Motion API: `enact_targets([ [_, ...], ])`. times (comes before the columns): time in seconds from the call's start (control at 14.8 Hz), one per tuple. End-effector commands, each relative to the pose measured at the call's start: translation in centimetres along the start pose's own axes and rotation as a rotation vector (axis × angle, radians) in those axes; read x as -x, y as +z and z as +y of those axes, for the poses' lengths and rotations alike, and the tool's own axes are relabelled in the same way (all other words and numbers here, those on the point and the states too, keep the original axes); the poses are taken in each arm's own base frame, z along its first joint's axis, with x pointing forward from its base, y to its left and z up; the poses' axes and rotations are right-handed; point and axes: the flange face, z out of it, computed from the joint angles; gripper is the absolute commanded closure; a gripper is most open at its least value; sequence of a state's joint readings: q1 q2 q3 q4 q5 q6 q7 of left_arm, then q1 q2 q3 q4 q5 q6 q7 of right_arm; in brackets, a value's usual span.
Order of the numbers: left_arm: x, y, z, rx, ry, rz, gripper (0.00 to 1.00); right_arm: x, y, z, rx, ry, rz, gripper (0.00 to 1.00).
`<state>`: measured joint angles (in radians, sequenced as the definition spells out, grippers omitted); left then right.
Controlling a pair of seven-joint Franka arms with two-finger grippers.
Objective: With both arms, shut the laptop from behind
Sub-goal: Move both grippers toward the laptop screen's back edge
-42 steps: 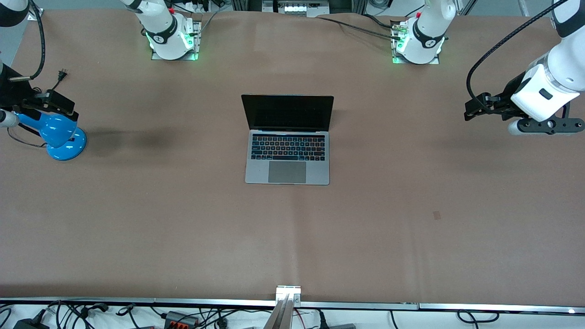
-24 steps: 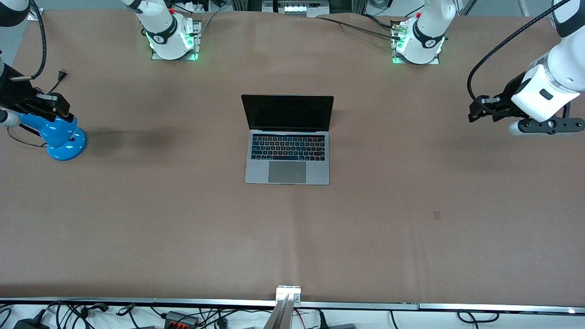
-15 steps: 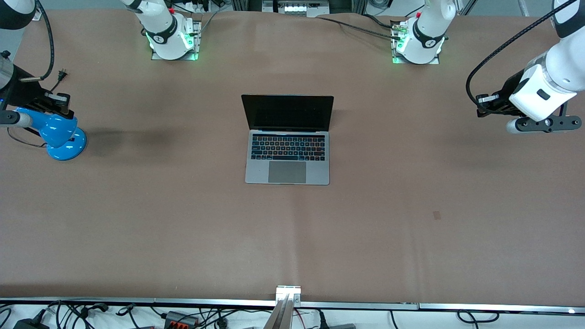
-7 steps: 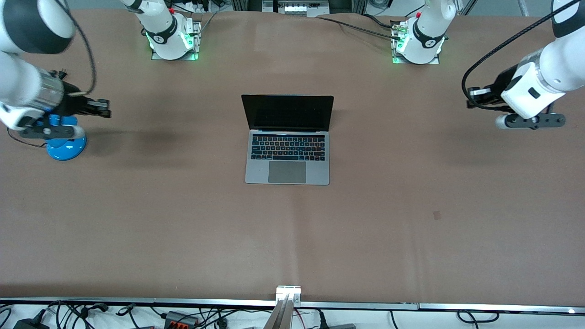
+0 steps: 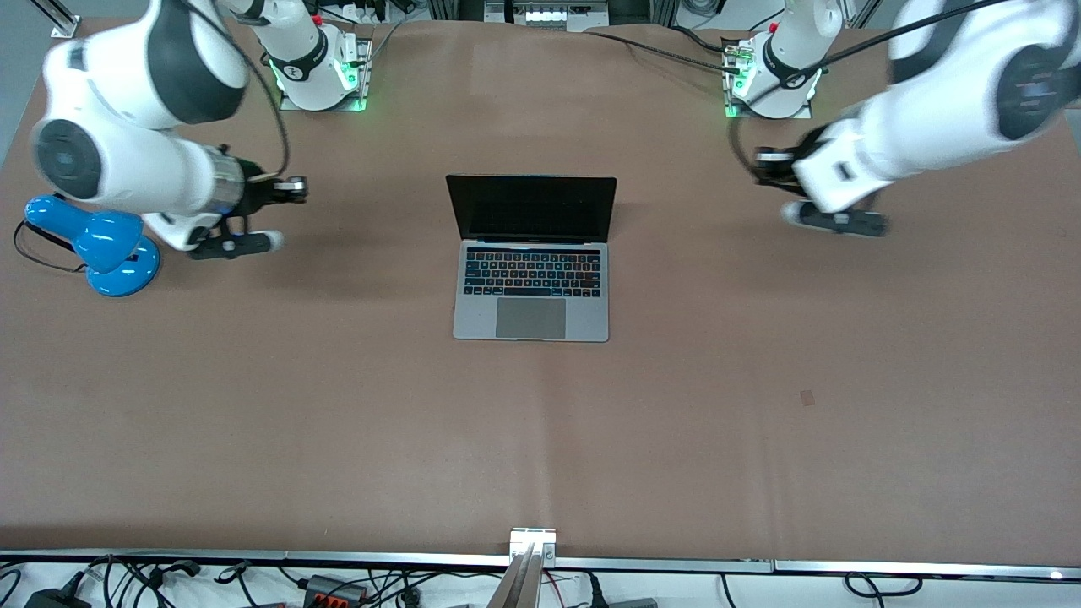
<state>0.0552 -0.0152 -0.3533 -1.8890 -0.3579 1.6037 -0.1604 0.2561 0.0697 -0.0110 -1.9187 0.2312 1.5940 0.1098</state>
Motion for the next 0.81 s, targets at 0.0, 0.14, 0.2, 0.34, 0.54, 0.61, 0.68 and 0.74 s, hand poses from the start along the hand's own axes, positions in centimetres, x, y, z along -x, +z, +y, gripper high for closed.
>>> enact_targets([
  [0.0, 4.6, 5.0, 0.9, -0.003, -0.015, 0.039, 1.0, 1.5, 2.6, -4.8, -0.017, 0.014, -0.021, 1.0],
  [0.14, 5.4, 7.9, 0.5, 0.036, -0.046, 0.018, 1.0, 2.2, 4.9, -7.6, 0.004, -0.017, -0.035, 1.0],
  [0.2, 5.6, 8.5, 1.1, 0.032, -0.036, 0.017, 1.0, 2.6, 5.9, -8.6, -0.003, -0.03, -0.045, 1.0],
  [0.34, 6.0, 11.0, 3.2, 0.017, -0.013, 0.033, 1.0, 3.3, 8.0, -10.4, -0.034, -0.042, -0.071, 1.0],
  [0.54, 7.2, 15.1, 6.7, 0.002, -0.027, 0.061, 1.0, 5.0, 10.2, -14.7, 0.005, -0.019, -0.071, 1.0],
  [0.61, 7.6, 16.4, 7.6, -0.012, -0.006, 0.079, 1.0, 5.6, 11.4, -15.9, 0.019, -0.005, -0.065, 1.0],
  [0.68, 7.5, 17.0, 7.9, -0.012, 0.003, 0.097, 1.0, 6.0, 12.3, -16.7, 0.024, 0.004, -0.05, 1.0],
  [0.74, 7.1, 17.9, 8.3, -0.006, 0.01, 0.1, 1.0, 6.4, 13.4, -17.6, 0.032, 0.013, -0.038, 1.0],
])
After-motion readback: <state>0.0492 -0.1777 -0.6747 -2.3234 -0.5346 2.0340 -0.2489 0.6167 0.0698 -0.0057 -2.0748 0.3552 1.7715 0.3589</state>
